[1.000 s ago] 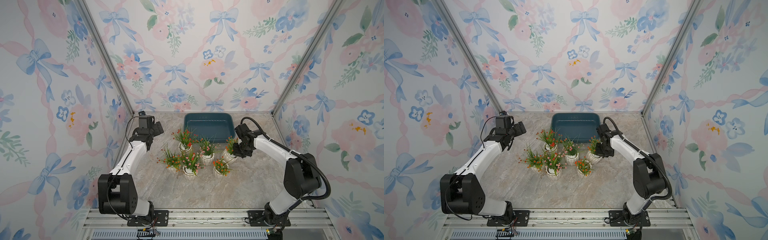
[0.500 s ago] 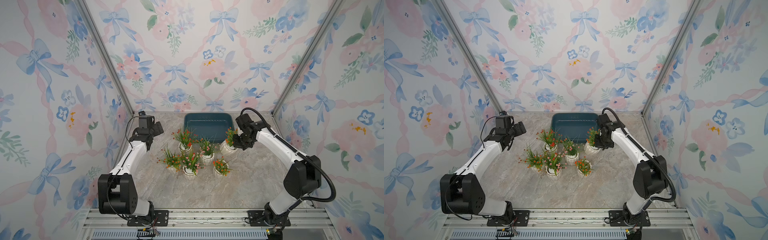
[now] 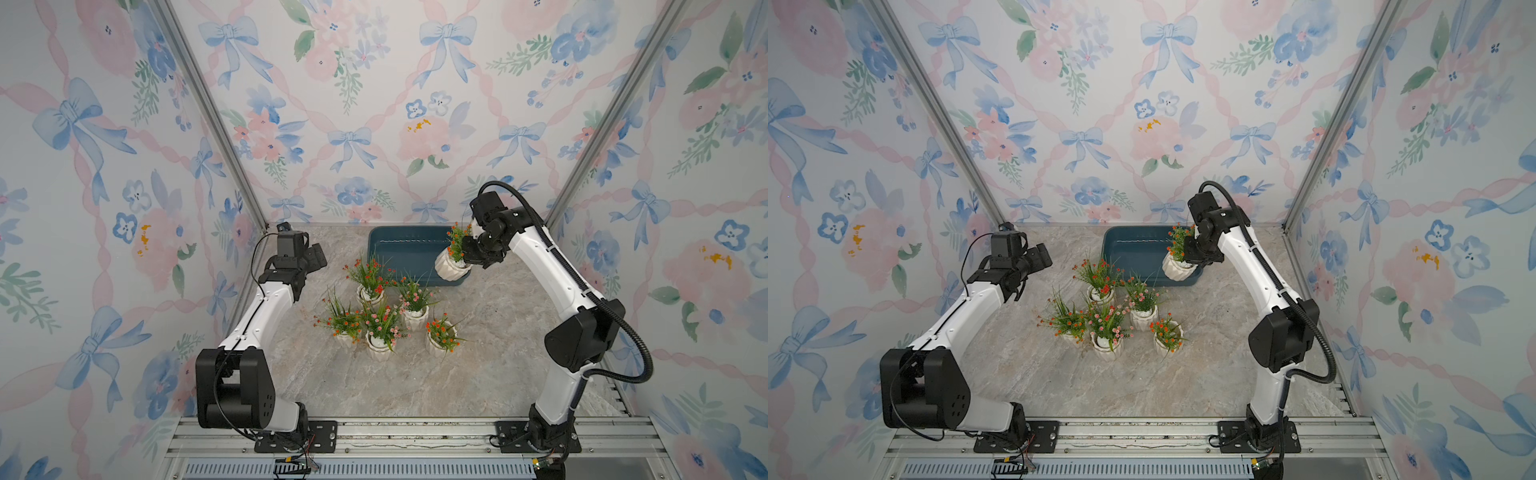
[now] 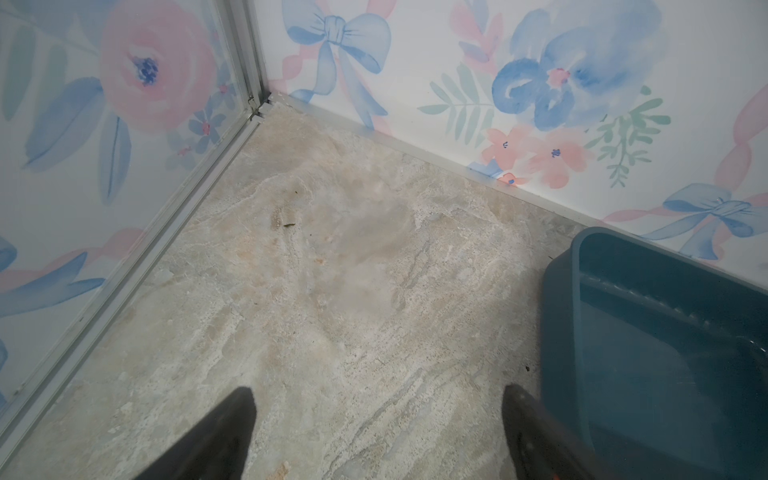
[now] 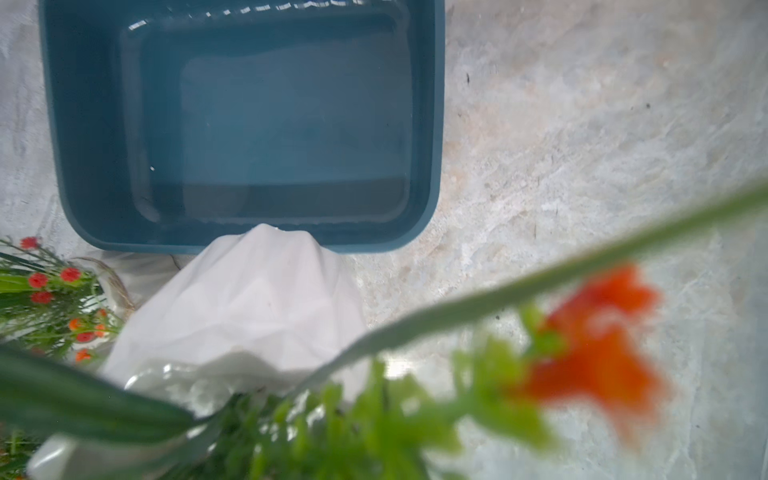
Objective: Put the potted gypsophila into the storage box
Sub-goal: Place the baby's breath potted plant at the storage box.
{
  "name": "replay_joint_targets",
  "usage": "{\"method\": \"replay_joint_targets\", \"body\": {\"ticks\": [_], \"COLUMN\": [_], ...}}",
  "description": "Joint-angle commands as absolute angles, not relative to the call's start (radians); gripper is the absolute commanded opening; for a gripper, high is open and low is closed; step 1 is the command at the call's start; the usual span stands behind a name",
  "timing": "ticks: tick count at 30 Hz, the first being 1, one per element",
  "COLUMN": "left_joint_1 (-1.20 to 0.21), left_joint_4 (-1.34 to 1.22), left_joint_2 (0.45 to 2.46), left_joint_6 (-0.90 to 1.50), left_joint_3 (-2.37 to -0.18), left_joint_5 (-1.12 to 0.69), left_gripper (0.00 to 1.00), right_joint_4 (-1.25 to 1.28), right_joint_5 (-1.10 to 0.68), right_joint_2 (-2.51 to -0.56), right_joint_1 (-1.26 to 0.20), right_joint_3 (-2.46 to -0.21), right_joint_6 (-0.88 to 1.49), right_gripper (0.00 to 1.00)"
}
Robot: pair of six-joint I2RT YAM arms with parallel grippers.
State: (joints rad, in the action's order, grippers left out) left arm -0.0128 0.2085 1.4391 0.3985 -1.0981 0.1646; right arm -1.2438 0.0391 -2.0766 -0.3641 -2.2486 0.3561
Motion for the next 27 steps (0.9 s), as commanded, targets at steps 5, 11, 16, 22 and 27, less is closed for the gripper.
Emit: {"method": "replay_joint_targets", "body": {"ticks": [5, 11, 16, 22, 27], "left_joint_1": [-0.005, -0.003, 0.0, 0.006, 0.014], "left_joint_4": [0.22, 0.221, 0.221, 0.221, 0.221], "left_joint_2": [1.424, 1.427, 1.432, 1.438, 1.445], "left_joint_6": [0.405, 0.403, 0.401, 0.4, 0.402], "left_joint_3": [-1.115, -1.115, -1.115, -1.115, -1.117], "left_joint_5": [0.148, 0.154, 0.158, 0.158, 0.153], "left_gripper": [0.93, 0.93, 0.93, 0.93, 0.93], "right_joint_4": [-1.308, -1.14, -1.025, -0.923, -0.866], "right_joint_5": [0.032, 0.011, -0.003, -0.002, 0.019], "right_joint_2": [-2.278, -2.342, -2.408, -2.467, -2.491], "right_joint_1": [-0.308, -0.272, -0.263, -0.261, -0.265], "right_joint_3": [-2.59, -2.575, -2.574, -2.568, -2.538], "right_joint_6": [0.38, 0.47, 0.575, 0.726, 0.845], "right_gripper": [0.12, 0.12, 0.12, 0.12, 0.11]}}
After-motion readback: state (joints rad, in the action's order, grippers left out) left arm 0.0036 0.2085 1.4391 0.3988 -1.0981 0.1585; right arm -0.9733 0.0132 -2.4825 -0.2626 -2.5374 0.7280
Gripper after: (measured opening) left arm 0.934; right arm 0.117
